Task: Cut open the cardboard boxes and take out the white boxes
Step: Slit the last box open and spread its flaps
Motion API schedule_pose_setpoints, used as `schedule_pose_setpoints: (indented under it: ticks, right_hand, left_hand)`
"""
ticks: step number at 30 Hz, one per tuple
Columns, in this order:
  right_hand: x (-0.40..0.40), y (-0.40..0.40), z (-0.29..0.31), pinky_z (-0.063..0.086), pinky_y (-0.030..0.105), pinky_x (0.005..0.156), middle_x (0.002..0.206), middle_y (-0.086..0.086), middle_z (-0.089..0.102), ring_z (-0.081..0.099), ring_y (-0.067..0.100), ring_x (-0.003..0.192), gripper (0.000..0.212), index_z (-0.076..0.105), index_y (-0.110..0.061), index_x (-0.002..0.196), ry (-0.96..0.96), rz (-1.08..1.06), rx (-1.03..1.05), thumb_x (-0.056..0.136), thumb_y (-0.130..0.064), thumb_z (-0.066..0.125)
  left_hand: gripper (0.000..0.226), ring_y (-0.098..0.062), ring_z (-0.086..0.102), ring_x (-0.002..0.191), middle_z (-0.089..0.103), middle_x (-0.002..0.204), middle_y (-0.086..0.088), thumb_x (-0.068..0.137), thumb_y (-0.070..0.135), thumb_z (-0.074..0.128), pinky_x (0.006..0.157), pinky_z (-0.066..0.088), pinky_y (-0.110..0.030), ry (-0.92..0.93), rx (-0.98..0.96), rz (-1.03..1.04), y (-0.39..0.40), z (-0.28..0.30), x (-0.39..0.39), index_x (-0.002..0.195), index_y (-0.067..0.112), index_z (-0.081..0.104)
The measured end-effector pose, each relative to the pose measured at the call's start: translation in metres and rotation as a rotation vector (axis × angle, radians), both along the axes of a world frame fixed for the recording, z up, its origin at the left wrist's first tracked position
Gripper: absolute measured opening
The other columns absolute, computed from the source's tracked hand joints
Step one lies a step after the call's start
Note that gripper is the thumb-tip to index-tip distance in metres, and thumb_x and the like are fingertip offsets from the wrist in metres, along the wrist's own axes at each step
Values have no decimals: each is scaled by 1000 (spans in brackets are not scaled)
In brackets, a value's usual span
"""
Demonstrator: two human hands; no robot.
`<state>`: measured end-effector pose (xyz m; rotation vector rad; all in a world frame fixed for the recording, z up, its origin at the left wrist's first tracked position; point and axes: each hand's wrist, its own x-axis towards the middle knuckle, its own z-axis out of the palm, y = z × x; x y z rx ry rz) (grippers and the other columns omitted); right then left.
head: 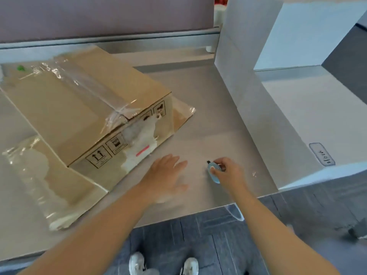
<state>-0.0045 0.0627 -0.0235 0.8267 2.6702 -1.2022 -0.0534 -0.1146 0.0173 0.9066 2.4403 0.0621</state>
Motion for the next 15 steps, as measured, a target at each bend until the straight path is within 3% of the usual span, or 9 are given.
schedule_pose_setpoints:
  ticks: [3,7,10,15]
  right_hand:
    - [1,1,-12,42,38,93,105,6,63,52,19,90,23,62,-11,108,1,25,17,88,-21,58]
    - [0,3,-14,41,43,97,115,14,57,54,31,106,30,63,-10,113,-27,84,83,86,-23,60]
    - [-1,5,-2,36,42,103,125,16,51,49,31,116,41,56,-10,124,-8,59,81,86,-24,61]
    - [-17,-2,39,31,33,104,127,13,51,45,26,120,41,55,-11,125,59,167,124,87,-25,60]
  left_hand:
    - [69,-19,-4,144,0,157,-1,94,48,41,115,0,-32,-28,1,44,-6,-7,4,149,24,7]
    - [69,-18,-2,144,2,157,-1,94,46,43,114,1,-30,-13,24,87,-7,-4,9,149,22,9]
    - [68,-16,-1,144,3,157,0,94,45,44,114,2,-29,38,68,87,-8,13,10,149,22,11]
    - [66,-13,3,143,8,157,1,93,45,44,111,2,-25,159,201,91,-16,54,3,148,23,14]
